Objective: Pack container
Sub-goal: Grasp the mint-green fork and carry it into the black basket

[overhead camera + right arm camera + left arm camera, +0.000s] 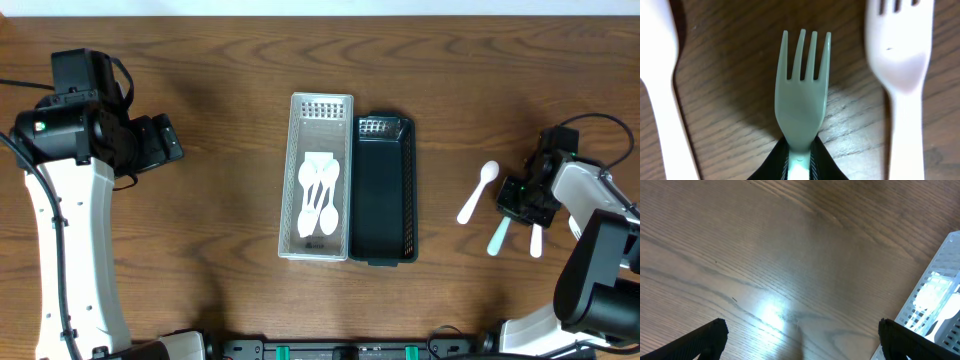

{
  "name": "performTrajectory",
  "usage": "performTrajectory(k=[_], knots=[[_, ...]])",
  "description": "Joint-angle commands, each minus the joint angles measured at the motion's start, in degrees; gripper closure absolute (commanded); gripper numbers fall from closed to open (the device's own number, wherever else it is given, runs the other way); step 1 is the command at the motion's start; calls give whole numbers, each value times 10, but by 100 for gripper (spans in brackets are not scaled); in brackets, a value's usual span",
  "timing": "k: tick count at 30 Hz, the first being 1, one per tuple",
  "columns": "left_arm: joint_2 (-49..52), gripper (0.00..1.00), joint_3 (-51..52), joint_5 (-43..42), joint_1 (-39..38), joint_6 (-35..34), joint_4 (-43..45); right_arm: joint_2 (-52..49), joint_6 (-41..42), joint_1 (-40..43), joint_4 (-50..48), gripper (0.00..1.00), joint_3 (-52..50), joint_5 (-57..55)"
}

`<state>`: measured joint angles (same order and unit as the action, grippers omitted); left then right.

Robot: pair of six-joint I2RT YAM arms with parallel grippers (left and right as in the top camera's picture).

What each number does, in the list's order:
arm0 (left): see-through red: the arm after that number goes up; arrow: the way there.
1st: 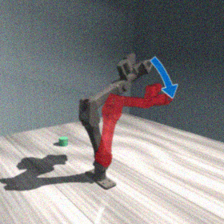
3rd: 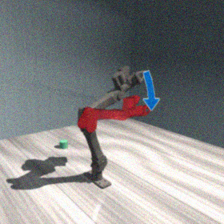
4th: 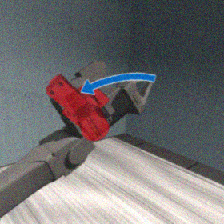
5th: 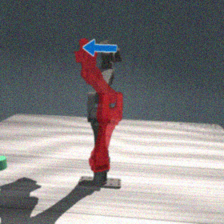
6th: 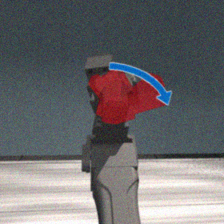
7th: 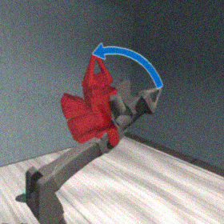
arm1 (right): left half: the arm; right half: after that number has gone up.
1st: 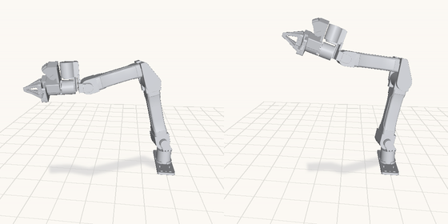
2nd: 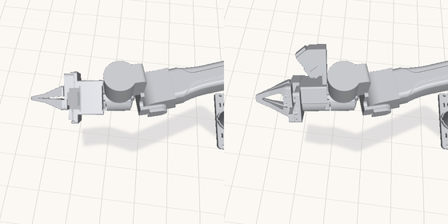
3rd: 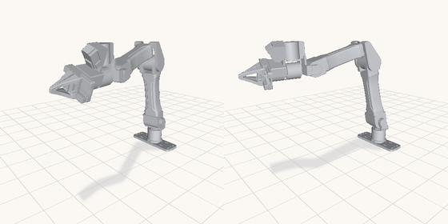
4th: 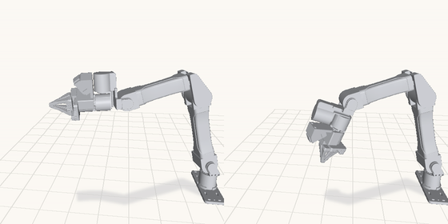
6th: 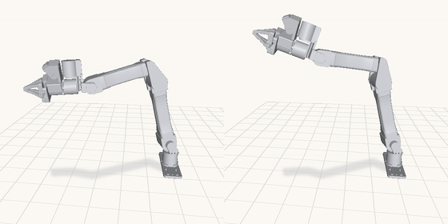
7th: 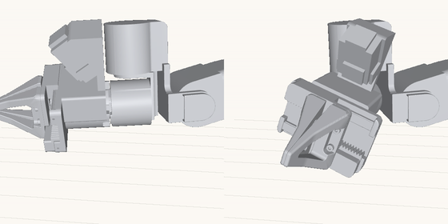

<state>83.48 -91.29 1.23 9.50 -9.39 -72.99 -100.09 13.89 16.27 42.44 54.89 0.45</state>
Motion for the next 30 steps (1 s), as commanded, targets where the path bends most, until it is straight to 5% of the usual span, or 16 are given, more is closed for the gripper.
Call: performTrajectory(k=[1, 10, 16, 21, 30], knots=[[1, 2, 4, -4, 1, -1, 1, 6, 2, -18, 26, 94, 45, 16], [1, 2, 4, -4, 1, -1, 1, 98, -3, -179, 146, 96, 248, 16], [1, 2, 4, -4, 1, -1, 2, 97, 116, -314, 141, 96, 296, 15], [1, 2, 4, -4, 1, -1, 2, 49, 214, -374, 136, 96, 296, 9], [1, 2, 4, -4, 1, -1, 2, -96, 220, -423, 142, 96, 296, 11]])
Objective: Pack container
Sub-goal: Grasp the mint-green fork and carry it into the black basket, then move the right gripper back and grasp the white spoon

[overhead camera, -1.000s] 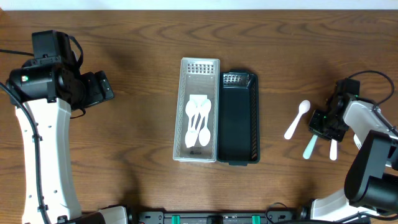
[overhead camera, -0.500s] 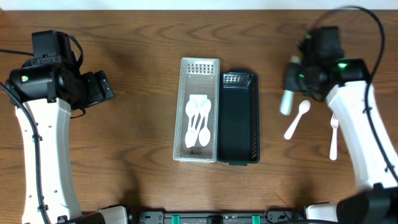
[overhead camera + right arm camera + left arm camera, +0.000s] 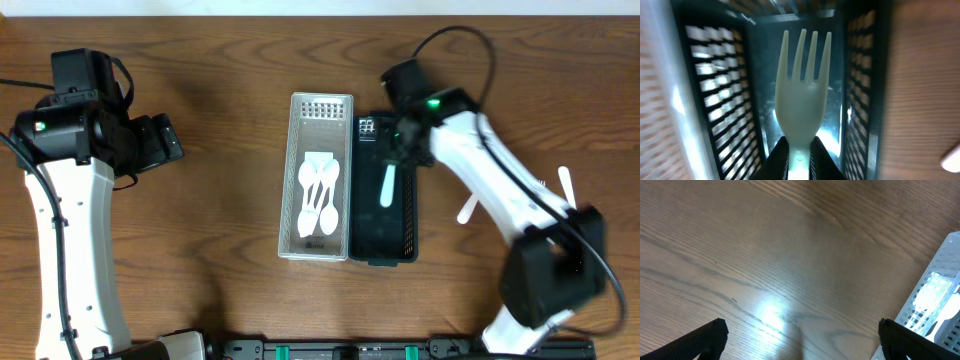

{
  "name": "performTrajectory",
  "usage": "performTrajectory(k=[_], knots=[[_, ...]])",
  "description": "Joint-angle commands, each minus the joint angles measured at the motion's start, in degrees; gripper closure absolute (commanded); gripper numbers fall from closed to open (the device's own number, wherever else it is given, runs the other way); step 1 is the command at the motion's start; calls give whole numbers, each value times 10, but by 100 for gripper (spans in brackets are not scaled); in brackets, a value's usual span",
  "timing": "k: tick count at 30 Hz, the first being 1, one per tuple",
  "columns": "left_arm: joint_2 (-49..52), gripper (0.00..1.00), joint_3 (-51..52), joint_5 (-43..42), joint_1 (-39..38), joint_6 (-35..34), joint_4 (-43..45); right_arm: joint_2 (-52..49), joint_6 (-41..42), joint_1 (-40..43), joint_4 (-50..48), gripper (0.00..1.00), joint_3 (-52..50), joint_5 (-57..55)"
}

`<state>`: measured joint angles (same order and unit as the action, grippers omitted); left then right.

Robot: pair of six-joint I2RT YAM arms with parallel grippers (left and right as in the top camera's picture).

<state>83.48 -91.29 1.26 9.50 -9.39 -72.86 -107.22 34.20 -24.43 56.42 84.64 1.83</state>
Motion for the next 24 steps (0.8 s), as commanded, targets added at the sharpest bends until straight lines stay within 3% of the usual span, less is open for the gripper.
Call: performTrajectory(k=[1, 4, 7, 15, 17, 19, 24], knots=[[1, 2, 4, -4, 1, -1, 0, -32, 15, -20, 2, 95, -1, -2], [1, 2, 4, -4, 1, -1, 0, -42, 10, -29, -2, 90, -1, -3], [1, 2, 4, -4, 1, -1, 0, -39, 4, -31, -6, 67, -1, -3], [1, 2, 4, -4, 1, -1, 0, 20, -42, -7, 9, 60, 57, -9], [1, 2, 4, -4, 1, -1, 0, 45, -42, 12, 13, 53, 84, -22], [1, 2, 4, -4, 1, -1, 0, 75, -42, 45, 17, 46, 105, -35], [1, 2, 4, -4, 1, -1, 0, 115, -25, 171, 53, 39, 110, -40]])
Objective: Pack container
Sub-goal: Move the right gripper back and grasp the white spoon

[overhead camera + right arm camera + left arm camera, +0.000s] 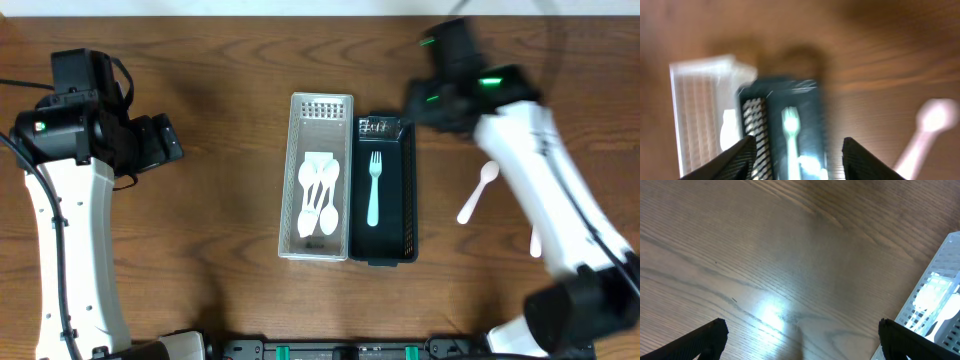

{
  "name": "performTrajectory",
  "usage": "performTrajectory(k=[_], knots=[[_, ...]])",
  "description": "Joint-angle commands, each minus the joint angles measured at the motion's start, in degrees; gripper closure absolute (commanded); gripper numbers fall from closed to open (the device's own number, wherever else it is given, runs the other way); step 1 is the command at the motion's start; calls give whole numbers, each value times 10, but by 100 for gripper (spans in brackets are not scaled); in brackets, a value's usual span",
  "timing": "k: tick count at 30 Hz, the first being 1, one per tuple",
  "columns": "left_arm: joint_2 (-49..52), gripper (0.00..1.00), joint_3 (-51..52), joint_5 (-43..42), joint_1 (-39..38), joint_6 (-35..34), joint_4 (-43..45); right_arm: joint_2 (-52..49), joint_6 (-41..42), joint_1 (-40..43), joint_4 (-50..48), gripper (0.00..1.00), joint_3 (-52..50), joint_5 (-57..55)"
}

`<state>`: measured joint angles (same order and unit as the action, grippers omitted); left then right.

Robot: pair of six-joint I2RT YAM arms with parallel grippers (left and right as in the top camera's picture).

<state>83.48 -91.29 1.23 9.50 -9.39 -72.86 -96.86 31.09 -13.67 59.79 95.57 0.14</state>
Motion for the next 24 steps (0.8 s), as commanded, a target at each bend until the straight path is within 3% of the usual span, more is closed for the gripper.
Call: performTrajectory(k=[1, 6, 12, 24], knots=[[1, 2, 4, -4, 1, -1, 0, 9, 6, 87, 27, 36, -1, -23], [1, 2, 4, -4, 1, -1, 0, -23, -17, 175, 29, 27, -49, -22], [1, 2, 4, -4, 1, -1, 0, -78, -34, 205, -16, 16, -140, -20], [1, 2, 4, -4, 1, -1, -5, -170, -85, 220, -83, 12, -174, -7]])
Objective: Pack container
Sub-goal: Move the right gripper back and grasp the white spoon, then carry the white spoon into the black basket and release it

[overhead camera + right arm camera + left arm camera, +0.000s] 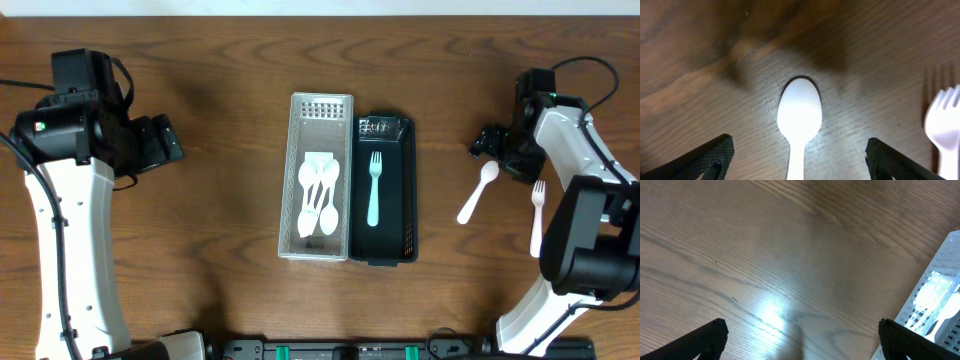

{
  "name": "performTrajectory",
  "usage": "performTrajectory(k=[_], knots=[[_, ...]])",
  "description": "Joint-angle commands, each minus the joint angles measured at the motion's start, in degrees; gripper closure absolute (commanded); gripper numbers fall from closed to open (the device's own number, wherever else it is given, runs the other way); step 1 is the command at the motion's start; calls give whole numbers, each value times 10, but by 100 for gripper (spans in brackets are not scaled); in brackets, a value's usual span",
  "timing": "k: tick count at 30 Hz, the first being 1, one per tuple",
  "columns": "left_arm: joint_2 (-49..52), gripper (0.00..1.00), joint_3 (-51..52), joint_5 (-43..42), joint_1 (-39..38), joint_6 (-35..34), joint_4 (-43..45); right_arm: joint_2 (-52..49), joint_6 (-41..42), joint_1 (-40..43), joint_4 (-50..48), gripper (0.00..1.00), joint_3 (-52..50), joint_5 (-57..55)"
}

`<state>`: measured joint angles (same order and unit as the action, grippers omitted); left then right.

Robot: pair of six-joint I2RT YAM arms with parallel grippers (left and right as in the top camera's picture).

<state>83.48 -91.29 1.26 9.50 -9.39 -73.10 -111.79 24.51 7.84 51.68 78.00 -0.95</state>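
A white basket (288,180) holds several white spoons (318,195). Beside it on the right, a black basket (410,190) holds a pale green fork (374,188). One white spoon (478,192) lies on the table to the right, its bowl (799,115) centred in the right wrist view. A white fork (537,215) lies further right (945,120). My right gripper (799,160) is open, low over the spoon with a finger on each side and apart from it. My left gripper (800,340) is open over bare wood at the far left.
The wooden table (220,260) stretches between my left arm (70,180) and the baskets. The white basket's corner (935,300) shows at the right of the left wrist view. My right arm (565,140) reaches in from the right edge.
My right gripper was raised near the black basket's far end; now it is low at the right, straddling the white spoon's bowl. The fork stays in the black basket. The left arm is unchanged.
My right gripper was first shut on the pale green fork at the right, between the spoon and the white fork. Then it held the fork inside the black basket. Then the fork lay there and the gripper was open; now it is over the spoon.
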Motion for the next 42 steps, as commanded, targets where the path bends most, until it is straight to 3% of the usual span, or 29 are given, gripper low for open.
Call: performTrajectory(k=[1, 15, 26, 30, 35, 38, 42], knots=[[1, 2, 4, -4, 1, -1, -2, -30, -19, 5, -3, 12, 2, 4], [1, 2, 4, -4, 1, -1, -2, -83, -19, 4, -18, 13, 2, 21], [1, 2, 4, -4, 1, -1, -2, -83, -19, 5, -26, 42, 2, 21], [1, 2, 4, -4, 1, -1, -2, -83, -19, 5, -28, 59, 2, 21], [1, 2, 4, -4, 1, -1, -2, -83, -19, 4, -32, 68, 2, 21], [1, 2, 4, -4, 1, -1, -2, -83, -19, 3, -32, 79, 2, 21], [1, 2, 4, -4, 1, -1, -2, -78, -30, 3, -18, 82, 11, 21]])
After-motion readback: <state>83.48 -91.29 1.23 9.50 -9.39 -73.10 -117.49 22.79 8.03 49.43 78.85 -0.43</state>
